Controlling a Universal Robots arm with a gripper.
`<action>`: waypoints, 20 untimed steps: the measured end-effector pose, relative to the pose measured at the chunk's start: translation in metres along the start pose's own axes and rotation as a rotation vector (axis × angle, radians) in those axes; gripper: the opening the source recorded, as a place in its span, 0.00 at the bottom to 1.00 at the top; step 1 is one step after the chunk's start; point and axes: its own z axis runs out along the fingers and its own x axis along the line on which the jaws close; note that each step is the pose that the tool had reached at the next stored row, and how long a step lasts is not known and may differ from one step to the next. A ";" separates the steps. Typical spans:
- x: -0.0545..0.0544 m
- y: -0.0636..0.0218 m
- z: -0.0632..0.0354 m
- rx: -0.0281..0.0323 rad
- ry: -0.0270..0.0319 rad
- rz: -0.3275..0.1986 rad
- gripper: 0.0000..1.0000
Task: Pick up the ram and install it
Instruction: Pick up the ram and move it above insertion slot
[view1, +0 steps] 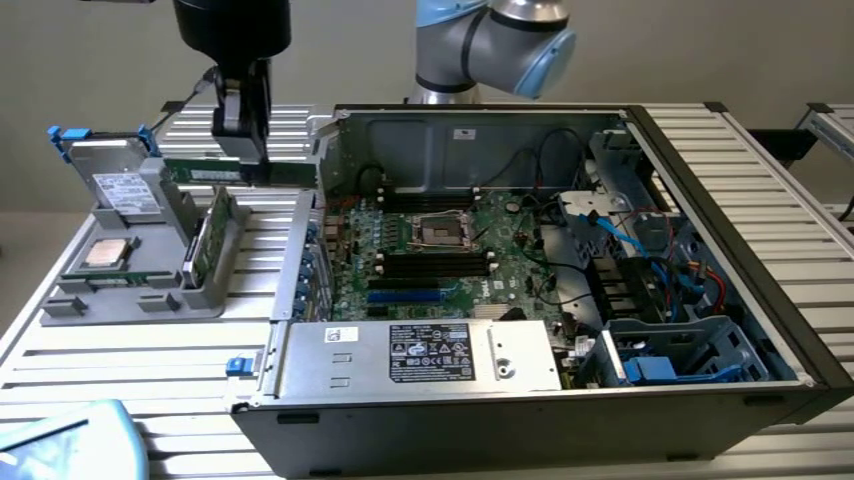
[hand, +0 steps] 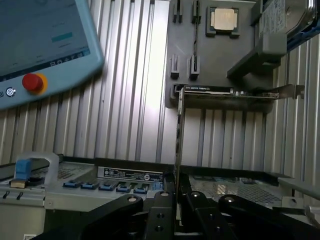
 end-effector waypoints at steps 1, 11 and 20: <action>0.000 -0.0035 -0.0014 -0.0015 -0.0002 0.000 0.14; 0.004 -0.0451 -0.0101 -0.0089 -0.0007 0.000 0.14; 0.005 -0.0857 -0.0158 -0.0098 -0.0008 0.000 0.14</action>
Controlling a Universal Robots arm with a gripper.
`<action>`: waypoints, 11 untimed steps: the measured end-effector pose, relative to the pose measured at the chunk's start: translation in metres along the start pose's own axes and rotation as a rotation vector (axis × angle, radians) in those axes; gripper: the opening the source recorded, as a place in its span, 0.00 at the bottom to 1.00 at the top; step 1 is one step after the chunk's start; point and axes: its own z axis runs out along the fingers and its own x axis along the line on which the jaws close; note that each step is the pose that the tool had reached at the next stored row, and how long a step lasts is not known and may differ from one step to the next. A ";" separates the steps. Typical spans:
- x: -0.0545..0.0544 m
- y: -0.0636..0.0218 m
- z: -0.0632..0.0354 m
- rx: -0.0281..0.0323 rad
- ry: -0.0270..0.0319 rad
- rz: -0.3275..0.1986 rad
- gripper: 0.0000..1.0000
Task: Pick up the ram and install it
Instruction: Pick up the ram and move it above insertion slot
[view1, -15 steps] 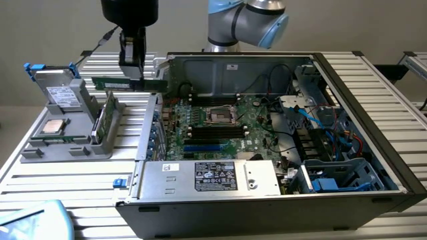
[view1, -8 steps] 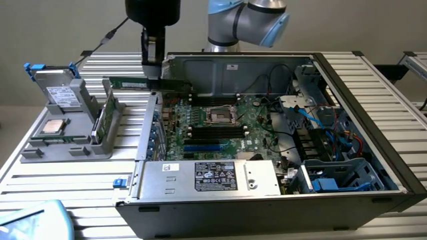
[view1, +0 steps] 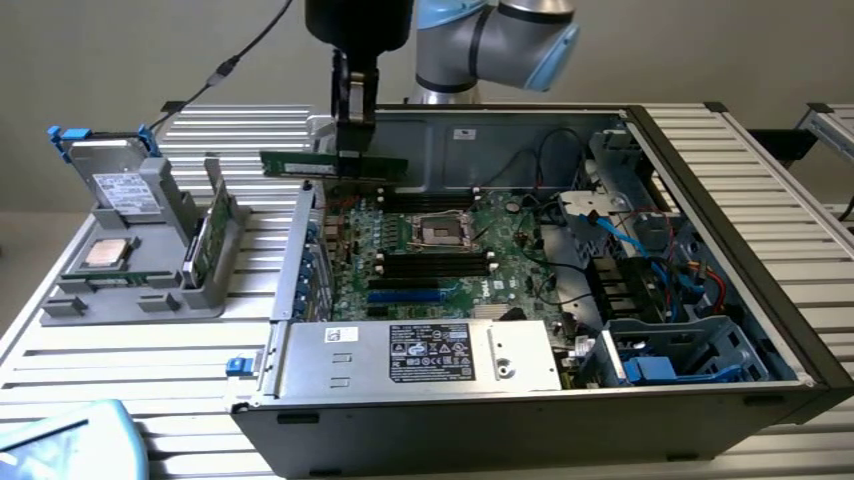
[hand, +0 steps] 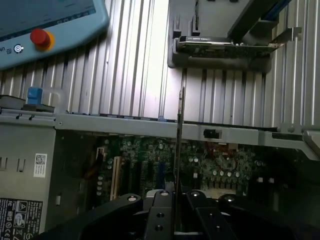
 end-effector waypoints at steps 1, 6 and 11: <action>-0.001 -0.0046 -0.0006 0.0000 0.0000 0.000 0.14; -0.007 -0.0242 -0.0012 0.0000 0.0001 0.000 0.14; -0.019 -0.0418 0.0026 0.0001 0.0001 0.000 0.14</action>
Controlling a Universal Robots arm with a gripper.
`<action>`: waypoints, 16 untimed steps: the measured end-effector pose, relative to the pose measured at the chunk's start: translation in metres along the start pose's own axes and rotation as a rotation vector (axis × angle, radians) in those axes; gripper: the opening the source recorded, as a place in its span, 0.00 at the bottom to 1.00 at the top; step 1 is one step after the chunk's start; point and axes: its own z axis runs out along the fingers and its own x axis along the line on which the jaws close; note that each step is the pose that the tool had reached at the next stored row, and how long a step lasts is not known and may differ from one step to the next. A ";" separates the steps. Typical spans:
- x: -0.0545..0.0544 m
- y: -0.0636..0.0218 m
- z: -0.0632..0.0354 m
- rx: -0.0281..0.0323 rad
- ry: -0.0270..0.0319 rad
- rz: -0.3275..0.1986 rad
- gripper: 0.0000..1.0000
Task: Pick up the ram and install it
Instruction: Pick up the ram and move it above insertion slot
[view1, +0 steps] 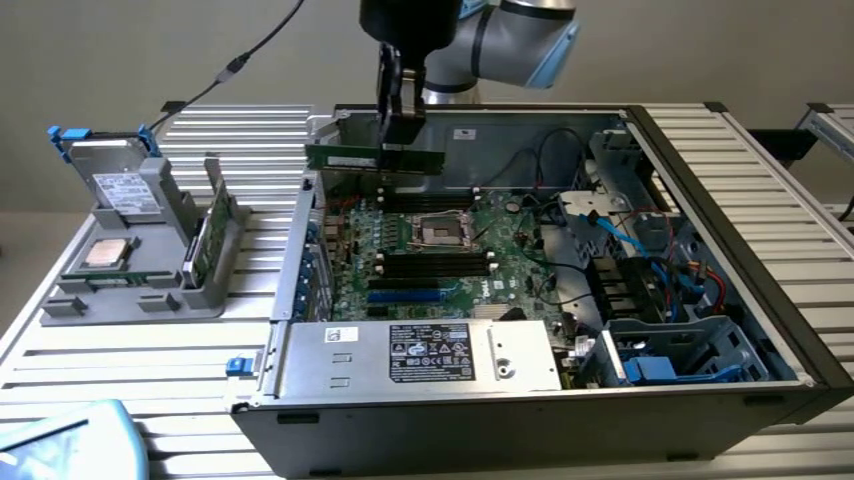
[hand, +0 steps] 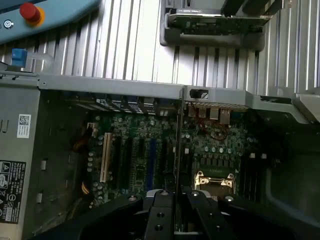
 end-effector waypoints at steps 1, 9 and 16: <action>-0.003 -0.0034 0.0010 0.0001 -0.0001 0.000 0.14; -0.016 -0.0334 0.0064 0.0021 0.0015 0.000 0.14; -0.016 -0.0439 0.0105 0.0271 0.0043 0.000 0.14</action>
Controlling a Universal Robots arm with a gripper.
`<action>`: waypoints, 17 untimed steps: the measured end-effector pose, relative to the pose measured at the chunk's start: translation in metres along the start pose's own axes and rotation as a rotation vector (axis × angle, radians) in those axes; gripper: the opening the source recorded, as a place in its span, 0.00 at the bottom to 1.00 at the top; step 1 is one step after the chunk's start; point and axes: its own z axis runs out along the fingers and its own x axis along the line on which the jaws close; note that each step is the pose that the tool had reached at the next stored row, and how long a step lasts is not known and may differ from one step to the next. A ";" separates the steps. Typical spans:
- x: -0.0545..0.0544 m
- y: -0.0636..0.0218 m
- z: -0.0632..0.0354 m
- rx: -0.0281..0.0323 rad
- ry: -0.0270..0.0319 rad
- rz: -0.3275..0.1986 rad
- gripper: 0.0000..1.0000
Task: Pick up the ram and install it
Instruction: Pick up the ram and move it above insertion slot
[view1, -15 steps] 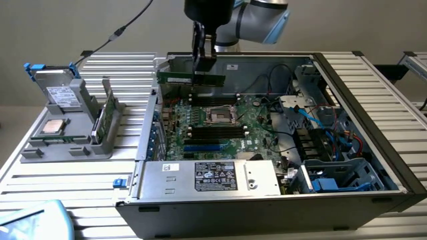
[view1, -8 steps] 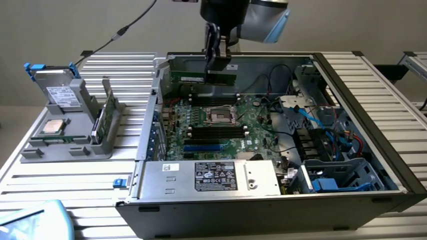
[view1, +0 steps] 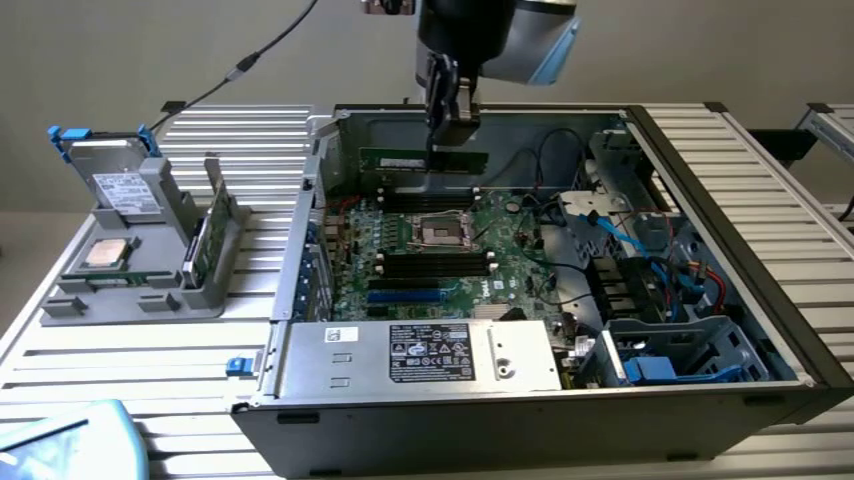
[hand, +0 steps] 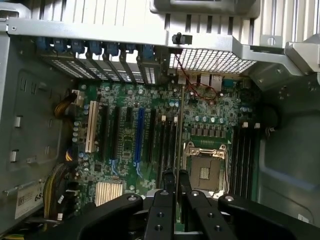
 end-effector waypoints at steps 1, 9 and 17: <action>0.000 -0.0009 0.0008 0.0043 0.0003 0.000 0.14; 0.001 -0.0088 0.0079 0.0309 0.0024 0.000 0.14; 0.001 -0.0163 0.0175 0.0454 0.0047 0.000 0.14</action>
